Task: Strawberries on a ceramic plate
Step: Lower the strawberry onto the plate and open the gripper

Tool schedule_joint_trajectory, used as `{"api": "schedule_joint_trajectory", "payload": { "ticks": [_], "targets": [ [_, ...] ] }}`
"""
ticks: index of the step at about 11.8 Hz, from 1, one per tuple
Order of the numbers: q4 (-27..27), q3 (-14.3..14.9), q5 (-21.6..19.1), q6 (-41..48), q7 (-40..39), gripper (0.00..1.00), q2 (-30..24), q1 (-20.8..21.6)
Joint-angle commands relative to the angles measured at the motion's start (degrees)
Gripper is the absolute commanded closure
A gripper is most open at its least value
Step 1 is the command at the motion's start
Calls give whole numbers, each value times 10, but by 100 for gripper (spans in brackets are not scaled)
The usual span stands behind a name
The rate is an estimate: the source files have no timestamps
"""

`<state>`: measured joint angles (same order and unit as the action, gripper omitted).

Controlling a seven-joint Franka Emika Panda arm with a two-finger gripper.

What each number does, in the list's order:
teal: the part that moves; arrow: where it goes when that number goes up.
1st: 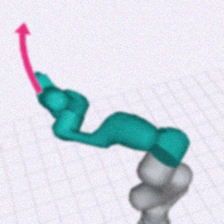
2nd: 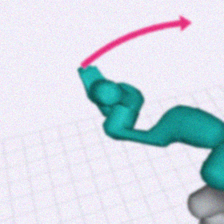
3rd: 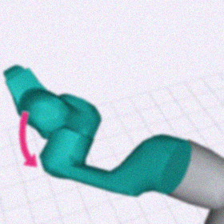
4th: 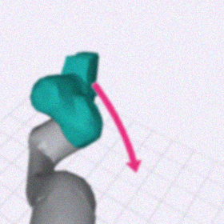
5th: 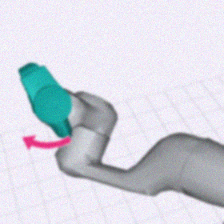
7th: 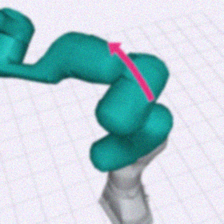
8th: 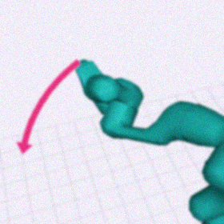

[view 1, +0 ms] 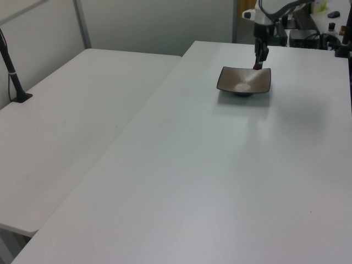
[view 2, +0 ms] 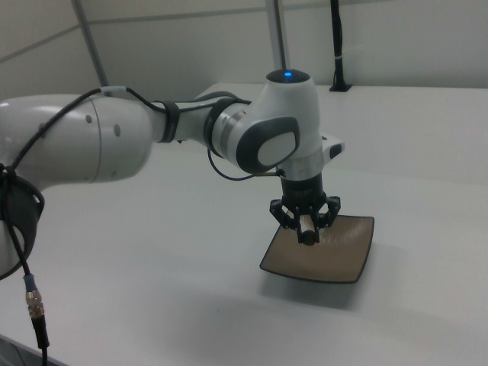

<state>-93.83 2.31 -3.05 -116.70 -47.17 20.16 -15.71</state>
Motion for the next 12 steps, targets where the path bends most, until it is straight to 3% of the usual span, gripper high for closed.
{"api": "schedule_joint_trajectory", "payload": {
  "ticks": [1,4,6,8,11,12],
  "targets": [
    [-12,3,-8,-58,9,97,23,19],
    [-11,3,-8,-134,63,97,61,43],
    [-11,3,-8,-152,72,72,73,51],
    [-11,4,-6,-150,75,0,72,53],
    [-11,13,-3,-131,85,0,35,53],
    [-8,17,-3,-89,98,0,9,55]
  ]
}}
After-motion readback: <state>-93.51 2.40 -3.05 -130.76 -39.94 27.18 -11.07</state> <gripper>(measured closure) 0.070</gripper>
